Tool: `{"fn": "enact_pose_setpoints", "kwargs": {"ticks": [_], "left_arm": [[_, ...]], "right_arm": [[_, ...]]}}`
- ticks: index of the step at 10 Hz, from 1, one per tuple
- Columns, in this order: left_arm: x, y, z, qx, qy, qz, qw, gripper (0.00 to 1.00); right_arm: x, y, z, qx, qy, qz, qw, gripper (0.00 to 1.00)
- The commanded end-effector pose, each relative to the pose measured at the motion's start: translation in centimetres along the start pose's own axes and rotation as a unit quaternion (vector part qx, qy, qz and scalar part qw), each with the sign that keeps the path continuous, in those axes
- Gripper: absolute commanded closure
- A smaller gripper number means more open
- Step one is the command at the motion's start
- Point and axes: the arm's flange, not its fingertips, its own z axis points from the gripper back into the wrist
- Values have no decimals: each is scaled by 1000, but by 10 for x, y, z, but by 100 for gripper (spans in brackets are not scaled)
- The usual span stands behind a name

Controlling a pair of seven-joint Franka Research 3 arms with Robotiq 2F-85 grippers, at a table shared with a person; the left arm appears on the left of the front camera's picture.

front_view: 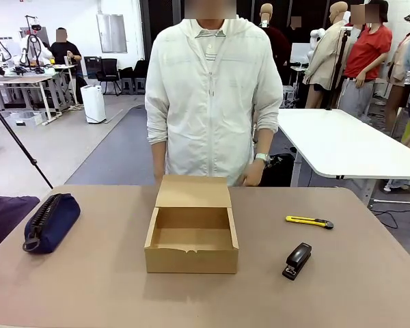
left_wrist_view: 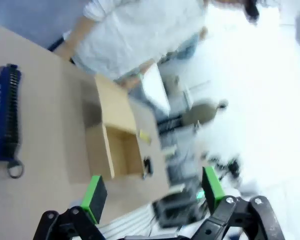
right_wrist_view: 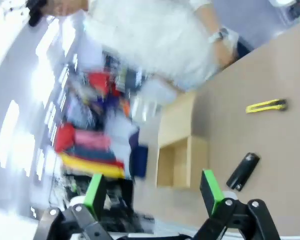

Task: Pack the items into the box.
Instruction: Pick up the item specified by the human and place it in the Mailer Box.

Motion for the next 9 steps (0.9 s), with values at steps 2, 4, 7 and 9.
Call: {"fn": "enact_pose_setpoints", "kwargs": {"ticks": [2,4,7,9], "left_arm": [[-25,33,-21,-27,-76,41,996,0],[9,19,19,-11,-54,40,998,0],[9,19,19,-11,-54,40,998,0],[9,19,19,-11,-54,40,998,0]], "right_arm": [[-58,-83,-1,-4,-60,-60,996,0],[10,-31,23,-12,-38,-40,998,0],[10,-31,23,-12,-38,-40,998,0],[10,-31,23,-12,-38,-40,998,0]]}}
